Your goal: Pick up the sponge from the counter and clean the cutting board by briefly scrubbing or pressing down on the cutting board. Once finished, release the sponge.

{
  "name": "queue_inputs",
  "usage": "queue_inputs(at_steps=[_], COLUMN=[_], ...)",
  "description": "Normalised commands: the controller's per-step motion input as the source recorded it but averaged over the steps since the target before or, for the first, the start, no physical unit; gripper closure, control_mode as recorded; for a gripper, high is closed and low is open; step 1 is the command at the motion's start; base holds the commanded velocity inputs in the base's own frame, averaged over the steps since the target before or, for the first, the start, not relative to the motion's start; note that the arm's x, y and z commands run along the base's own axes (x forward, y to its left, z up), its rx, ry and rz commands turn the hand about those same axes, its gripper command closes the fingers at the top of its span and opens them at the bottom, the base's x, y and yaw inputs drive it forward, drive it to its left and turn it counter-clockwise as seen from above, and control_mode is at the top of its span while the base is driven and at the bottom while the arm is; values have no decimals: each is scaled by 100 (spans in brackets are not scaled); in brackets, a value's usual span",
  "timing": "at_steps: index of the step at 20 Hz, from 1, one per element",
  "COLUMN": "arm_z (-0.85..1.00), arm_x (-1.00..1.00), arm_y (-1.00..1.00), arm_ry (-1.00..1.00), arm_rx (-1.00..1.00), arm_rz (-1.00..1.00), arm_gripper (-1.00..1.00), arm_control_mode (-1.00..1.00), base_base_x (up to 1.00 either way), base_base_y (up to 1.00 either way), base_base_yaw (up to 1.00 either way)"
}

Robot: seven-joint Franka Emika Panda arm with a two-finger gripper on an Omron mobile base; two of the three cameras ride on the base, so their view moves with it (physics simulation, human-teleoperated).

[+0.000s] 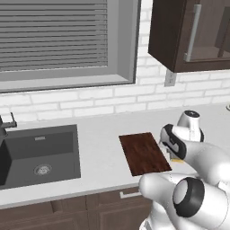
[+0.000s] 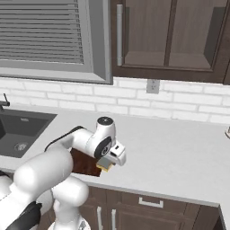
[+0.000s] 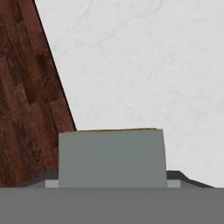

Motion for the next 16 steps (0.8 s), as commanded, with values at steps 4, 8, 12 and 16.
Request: queue_inputs(at_steps=[4, 8, 12, 16], arm_z=[2, 0, 0, 0], arm_x=[0, 6, 14, 26], arm_y=[43, 42, 37, 40], arm_ry=[0, 0, 0, 0], arm_rx=[-5, -4, -1, 0], arm_rz=[17, 17, 17, 16], arm_gripper=[100, 100, 100, 100], arm_control_mode=[-100, -100, -100, -100], base_base_x=[0, 0, 0, 0], base_base_y=[0, 0, 0, 0], base_base_yaw=[0, 0, 0, 0])
